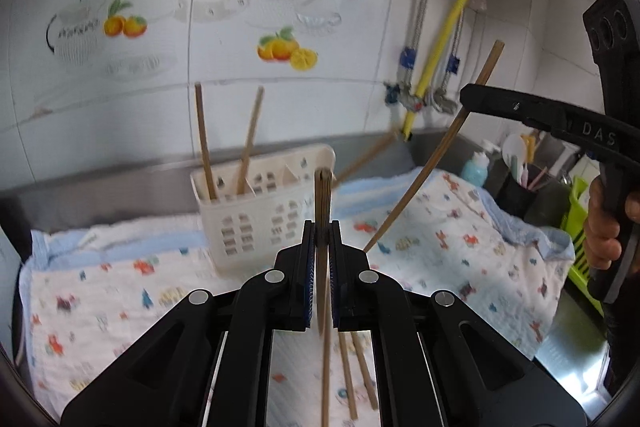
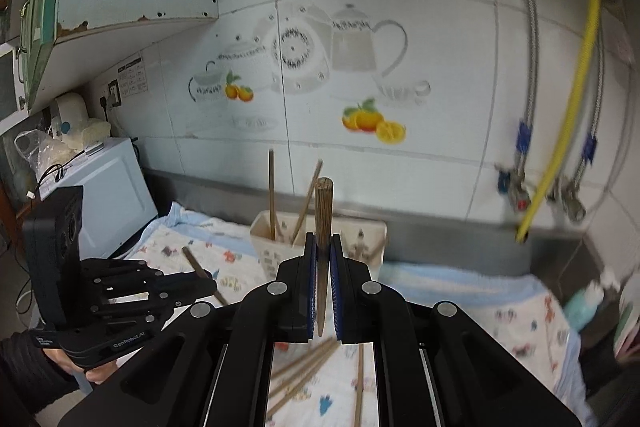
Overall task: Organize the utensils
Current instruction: 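Lift both held chopsticks up over the beige holder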
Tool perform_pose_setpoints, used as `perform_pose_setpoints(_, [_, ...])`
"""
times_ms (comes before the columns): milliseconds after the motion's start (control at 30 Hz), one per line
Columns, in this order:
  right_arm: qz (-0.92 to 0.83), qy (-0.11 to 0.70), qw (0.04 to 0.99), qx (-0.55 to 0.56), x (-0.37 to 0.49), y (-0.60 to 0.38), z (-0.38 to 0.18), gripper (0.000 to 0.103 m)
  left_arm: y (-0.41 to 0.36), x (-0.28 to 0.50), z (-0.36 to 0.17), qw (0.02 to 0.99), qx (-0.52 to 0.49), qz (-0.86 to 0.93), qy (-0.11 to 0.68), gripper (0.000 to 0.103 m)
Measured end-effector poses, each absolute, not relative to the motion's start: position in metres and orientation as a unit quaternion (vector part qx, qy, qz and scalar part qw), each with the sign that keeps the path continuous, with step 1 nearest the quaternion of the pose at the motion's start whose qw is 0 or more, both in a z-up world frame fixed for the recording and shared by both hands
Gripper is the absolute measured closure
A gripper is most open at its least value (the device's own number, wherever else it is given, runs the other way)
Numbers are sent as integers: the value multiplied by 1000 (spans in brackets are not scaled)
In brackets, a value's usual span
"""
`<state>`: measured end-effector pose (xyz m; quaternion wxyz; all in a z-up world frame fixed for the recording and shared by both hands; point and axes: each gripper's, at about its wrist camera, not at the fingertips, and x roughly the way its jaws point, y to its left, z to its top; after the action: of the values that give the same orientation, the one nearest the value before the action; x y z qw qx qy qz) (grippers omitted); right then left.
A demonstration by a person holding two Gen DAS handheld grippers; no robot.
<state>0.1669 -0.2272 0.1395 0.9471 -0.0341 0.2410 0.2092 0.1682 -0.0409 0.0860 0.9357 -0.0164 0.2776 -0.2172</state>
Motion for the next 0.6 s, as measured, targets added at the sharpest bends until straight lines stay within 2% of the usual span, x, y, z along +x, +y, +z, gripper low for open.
perform_pose_setpoints(367, [180, 212, 960, -37, 227, -218, 171, 96, -24, 213, 175, 966, 2, -175, 193, 98])
perform_pose_setpoints(600, [151, 219, 963, -39, 264, -223, 163, 96, -19, 249, 202, 980, 10, -129, 151, 98])
